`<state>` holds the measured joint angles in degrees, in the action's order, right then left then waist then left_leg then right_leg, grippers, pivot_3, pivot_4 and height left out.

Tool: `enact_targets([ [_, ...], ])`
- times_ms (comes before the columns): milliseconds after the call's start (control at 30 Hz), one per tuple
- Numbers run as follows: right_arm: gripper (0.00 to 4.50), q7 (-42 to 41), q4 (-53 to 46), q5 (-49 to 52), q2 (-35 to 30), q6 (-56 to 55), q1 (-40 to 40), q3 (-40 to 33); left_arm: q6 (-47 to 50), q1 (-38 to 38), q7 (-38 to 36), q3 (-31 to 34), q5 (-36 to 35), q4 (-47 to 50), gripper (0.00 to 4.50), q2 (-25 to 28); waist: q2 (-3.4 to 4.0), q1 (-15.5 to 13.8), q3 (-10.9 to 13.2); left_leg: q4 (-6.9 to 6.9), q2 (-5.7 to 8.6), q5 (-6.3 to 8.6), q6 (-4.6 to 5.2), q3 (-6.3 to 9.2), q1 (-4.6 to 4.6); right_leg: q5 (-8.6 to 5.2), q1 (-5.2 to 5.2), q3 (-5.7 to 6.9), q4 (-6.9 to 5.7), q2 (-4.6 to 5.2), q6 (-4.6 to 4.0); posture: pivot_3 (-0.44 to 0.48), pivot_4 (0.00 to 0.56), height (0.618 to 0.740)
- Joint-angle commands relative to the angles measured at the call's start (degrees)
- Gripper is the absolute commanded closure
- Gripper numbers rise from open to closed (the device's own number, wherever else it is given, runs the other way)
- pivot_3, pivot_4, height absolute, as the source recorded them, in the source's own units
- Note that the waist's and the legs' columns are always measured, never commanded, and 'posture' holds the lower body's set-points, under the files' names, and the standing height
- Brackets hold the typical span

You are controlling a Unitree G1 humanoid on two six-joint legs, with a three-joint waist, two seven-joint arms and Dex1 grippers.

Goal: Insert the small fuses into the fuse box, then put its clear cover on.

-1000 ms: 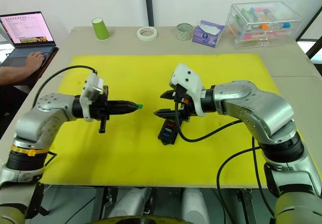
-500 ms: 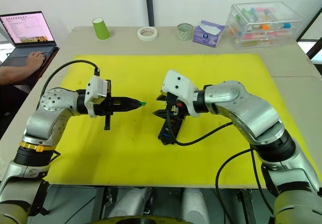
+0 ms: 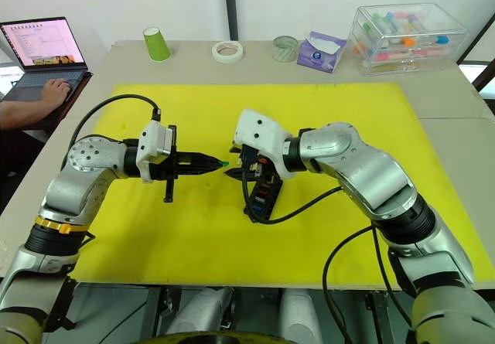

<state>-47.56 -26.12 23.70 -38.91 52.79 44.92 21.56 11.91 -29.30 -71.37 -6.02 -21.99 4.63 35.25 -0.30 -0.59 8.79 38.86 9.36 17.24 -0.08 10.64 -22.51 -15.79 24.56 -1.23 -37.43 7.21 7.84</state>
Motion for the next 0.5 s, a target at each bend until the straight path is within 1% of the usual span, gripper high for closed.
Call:
enact_targets([
  [33,2.96,-0.76,-0.93,-0.53,0.52,-1.32,1.15,-0.93,-0.76,-0.84,-0.03,0.27,-0.38,1.93,4.5,0.18,0.0,0.0,0.0,0.0,0.0,0.0,0.0,0.0,0.0,0.0,0.0,0.0,0.0,0.0,0.0,0.0,0.15,0.74],
  [167,4.4,-1.63,-0.92,-0.94,0.28,-1.71,1.13,-0.75,-0.96,-0.69,-0.26,0.15,-0.35,2.24,4.5,0.22,0.0,0.0,0.0,0.0,0.0,0.0,0.0,0.0,0.0,0.0,0.0,0.0,0.0,-0.01,0.0,0.0,0.15,0.74],
  [200,4.46,-1.81,-0.89,-1.01,0.29,-1.76,1.12,-0.78,-1.07,-0.66,-0.37,0.11,-0.3,2.25,4.5,0.25,0.0,0.0,0.0,0.0,0.0,0.0,0.0,0.01,0.0,0.0,0.0,0.0,0.0,-0.01,0.0,0.0,0.15,0.74],
  [433,4.46,-3.21,-0.85,-1.1,0.5,-1.82,1.43,-1.01,-1.53,-0.21,-1.01,0.13,-0.21,2.55,4.5,0.38,0.0,0.0,0.0,0.0,0.0,0.0,0.0,0.01,0.0,0.0,0.0,0.0,0.0,-0.01,0.0,0.0,0.15,0.74],
  [500,4.5,-3.44,-1.04,-0.76,0.44,-1.4,1.47,-1.37,-0.23,0.18,-1.15,0.62,-1.18,2.82,3.98,0.63,0.0,0.0,0.0,0.0,0.0,0.0,0.0,0.0,0.0,0.0,0.0,0.0,0.0,-0.01,0.0,0.0,0.15,0.74],
])
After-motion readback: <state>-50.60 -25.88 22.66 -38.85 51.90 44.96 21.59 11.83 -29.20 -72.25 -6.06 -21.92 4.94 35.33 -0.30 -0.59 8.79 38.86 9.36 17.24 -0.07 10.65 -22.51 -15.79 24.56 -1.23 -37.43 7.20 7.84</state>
